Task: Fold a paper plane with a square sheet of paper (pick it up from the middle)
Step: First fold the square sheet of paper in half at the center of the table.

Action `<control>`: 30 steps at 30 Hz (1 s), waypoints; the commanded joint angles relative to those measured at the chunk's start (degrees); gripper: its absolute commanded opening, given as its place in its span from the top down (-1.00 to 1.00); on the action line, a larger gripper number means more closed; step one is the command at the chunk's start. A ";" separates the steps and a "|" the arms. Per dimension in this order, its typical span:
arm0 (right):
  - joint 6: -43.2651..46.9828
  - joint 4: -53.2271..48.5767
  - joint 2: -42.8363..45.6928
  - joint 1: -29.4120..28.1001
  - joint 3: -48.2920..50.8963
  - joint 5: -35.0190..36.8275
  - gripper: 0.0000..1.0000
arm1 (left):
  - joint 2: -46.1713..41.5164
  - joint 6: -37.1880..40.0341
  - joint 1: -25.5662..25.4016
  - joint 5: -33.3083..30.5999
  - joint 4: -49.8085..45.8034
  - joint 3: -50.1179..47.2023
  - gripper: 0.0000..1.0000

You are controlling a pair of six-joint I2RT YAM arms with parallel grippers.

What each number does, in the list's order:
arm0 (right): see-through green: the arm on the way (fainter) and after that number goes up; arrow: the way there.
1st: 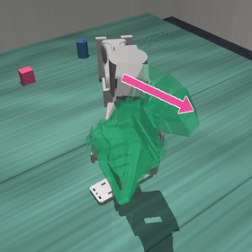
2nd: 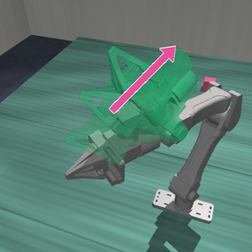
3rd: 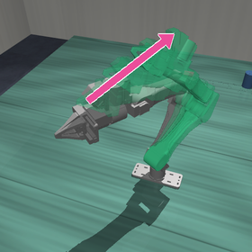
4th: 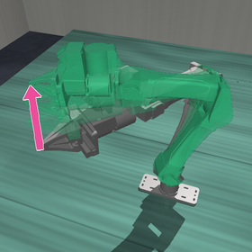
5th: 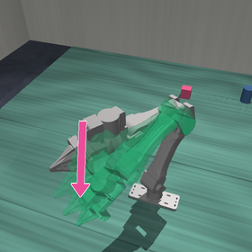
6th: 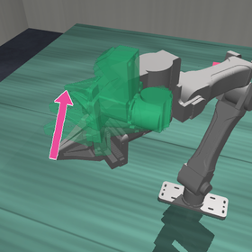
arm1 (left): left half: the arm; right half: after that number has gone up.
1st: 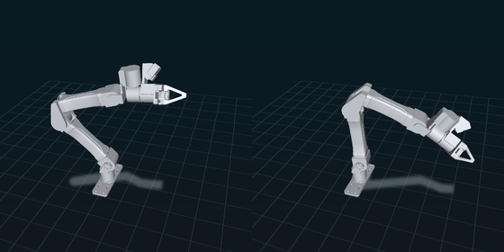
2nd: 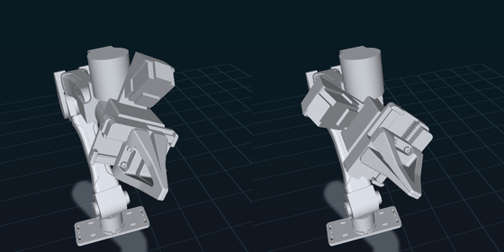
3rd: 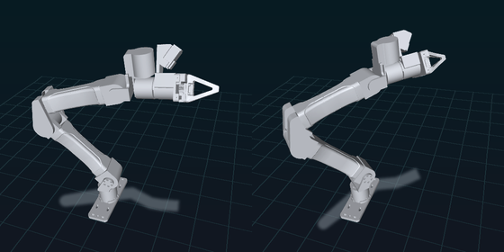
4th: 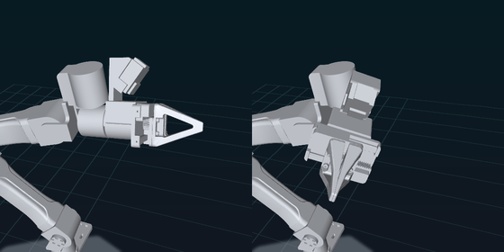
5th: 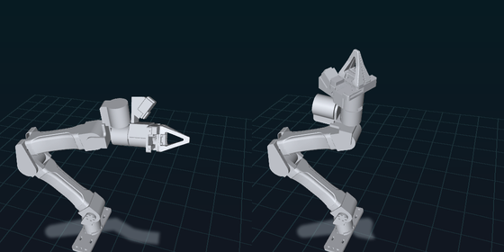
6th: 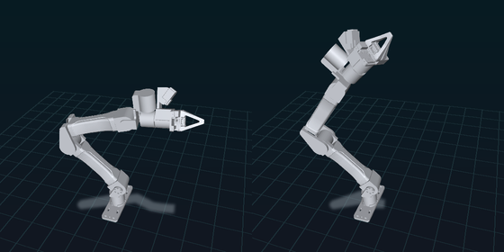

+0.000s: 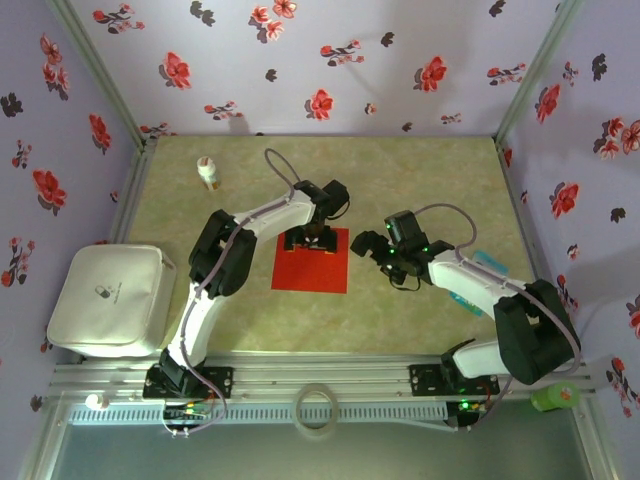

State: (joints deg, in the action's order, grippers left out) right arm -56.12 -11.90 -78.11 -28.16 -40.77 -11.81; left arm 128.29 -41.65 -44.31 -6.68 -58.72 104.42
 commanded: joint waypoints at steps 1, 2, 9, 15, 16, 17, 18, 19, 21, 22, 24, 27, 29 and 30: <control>-0.93 0.19 0.08 -0.08 0.37 1.36 -0.99 | 0.80 0.51 -0.33 1.43 -0.19 0.38 -0.74; -0.84 0.13 -0.12 -0.05 0.24 1.35 -0.99 | 0.91 0.60 -0.31 1.57 -0.09 0.27 -0.74; -0.83 0.17 -1.56 -0.05 -0.23 0.53 -0.99 | 2.03 0.34 -0.25 1.86 0.80 -0.94 -0.74; -0.75 -0.23 -1.43 -0.09 -0.10 0.70 -0.99 | 2.83 0.00 -0.27 1.66 1.81 -2.89 -0.74; -0.79 -0.31 -1.31 -0.05 -0.10 0.74 -0.99 | 3.01 0.02 -0.34 1.74 1.94 -3.18 -0.73; -0.79 -0.31 -1.26 -0.05 -0.15 0.81 -0.99 | 3.22 0.03 -0.30 1.76 1.99 -3.36 -0.73; -0.84 -0.32 -1.17 -0.05 -0.01 0.83 -0.99 | 3.38 0.15 -0.34 1.76 2.10 -3.60 -0.73; -0.84 -0.39 -1.17 -0.09 -0.09 0.83 -0.99 | 3.39 -0.01 -0.33 1.77 2.30 -4.01 -0.72; -0.91 -0.56 -1.08 -0.05 -0.18 0.96 -0.99 | 3.37 0.16 -0.32 1.76 2.59 -4.50 -0.72; -0.93 -0.65 -0.95 -0.05 -0.18 1.09 -0.99 | 3.37 0.17 -0.34 1.65 2.69 -4.74 -0.71; -0.92 -0.75 -0.99 -0.06 -0.19 1.18 -0.99 | 3.58 0.17 -0.33 1.46 2.74 -4.96 -0.70; -0.84 -0.91 -0.94 -0.05 -0.45 0.94 -0.99 | 3.81 0.16 -0.33 1.58 2.88 -5.17 -0.70; -0.75 -1.17 -0.96 -0.05 -0.62 0.93 -0.99 | 3.84 0.16 -0.33 1.63 3.17 -5.34 -0.69; -0.75 -1.25 -0.96 -0.05 -0.62 0.96 -0.98 | 3.88 0.16 -0.33 1.80 3.30 -5.45 -0.69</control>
State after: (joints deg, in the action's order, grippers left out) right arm -56.12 -11.94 -79.42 -28.16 -40.77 -11.81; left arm 129.01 -41.65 -44.31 -4.38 -54.74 102.02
